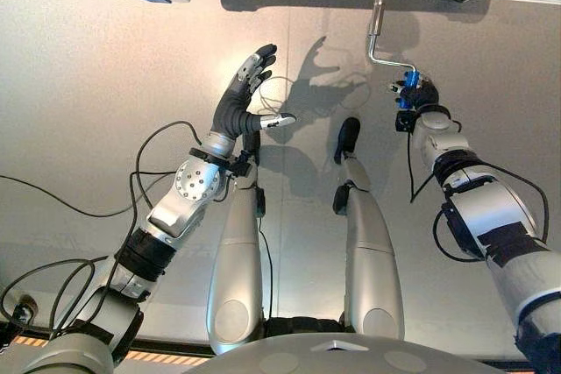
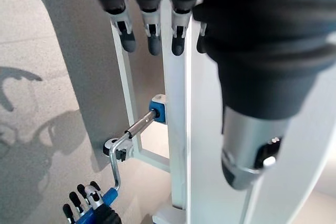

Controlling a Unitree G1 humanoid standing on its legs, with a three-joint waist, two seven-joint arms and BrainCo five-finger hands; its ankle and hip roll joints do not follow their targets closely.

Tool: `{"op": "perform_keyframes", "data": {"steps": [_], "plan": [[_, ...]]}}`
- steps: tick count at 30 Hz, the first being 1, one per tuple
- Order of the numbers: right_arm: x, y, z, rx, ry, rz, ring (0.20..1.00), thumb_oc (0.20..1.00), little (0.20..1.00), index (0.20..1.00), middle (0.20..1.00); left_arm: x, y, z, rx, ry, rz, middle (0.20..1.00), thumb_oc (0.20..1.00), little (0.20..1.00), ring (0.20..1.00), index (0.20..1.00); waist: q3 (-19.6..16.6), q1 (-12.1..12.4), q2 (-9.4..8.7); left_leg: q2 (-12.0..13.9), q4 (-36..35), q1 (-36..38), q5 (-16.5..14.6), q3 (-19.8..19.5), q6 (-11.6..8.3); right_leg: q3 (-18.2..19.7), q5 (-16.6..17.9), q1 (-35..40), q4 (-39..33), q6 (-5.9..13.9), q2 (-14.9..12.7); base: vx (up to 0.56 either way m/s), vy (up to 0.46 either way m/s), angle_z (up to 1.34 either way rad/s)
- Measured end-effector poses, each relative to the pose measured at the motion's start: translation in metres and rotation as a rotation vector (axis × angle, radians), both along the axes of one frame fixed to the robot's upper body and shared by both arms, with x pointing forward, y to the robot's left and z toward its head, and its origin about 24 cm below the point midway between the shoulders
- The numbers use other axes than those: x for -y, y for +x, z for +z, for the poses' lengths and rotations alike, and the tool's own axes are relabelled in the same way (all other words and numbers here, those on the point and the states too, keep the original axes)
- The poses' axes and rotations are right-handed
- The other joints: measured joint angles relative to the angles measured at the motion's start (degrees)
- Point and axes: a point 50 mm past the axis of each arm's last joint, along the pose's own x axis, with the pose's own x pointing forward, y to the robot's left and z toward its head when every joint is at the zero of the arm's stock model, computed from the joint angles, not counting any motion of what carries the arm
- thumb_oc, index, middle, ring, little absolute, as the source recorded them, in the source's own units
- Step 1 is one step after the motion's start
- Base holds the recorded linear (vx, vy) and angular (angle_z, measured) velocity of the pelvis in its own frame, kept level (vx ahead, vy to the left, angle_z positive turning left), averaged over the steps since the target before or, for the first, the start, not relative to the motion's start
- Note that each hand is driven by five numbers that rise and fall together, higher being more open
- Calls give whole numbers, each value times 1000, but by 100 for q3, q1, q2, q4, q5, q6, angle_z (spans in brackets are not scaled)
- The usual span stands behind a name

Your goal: Raise the hospital bed

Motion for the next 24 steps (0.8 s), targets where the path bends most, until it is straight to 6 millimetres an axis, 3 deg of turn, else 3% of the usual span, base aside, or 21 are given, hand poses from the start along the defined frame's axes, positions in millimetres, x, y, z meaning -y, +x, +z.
{"op": "perform_keyframes", "data": {"steps": [13,22,24], "plan": [[-2,2,5,13,11,0,200,200,200,200,200,-1,-1,1,4,12,-1,1000,1000,1000,1000,1000,0,-8,0,-14,11,-53,3,-41,5,1,-9,-52,29,6,-12,0,0,0],[13,0,8,-29,-97,-33,200,200,200,200,200,-4,-1,-1,-5,30,-2,1000,1000,1000,1000,1000,-3,31,41,-72,43,-130,19,-69,18,-42,-162,-196,306,18,-95,9,-43,5],[26,-5,4,-46,-100,-66,200,200,200,200,200,-4,-3,1,1,35,-9,1000,1000,1000,1000,1000,-8,159,114,-84,64,-162,22,-106,19,-58,-297,-295,510,36,-131,3,-70,11]]}}
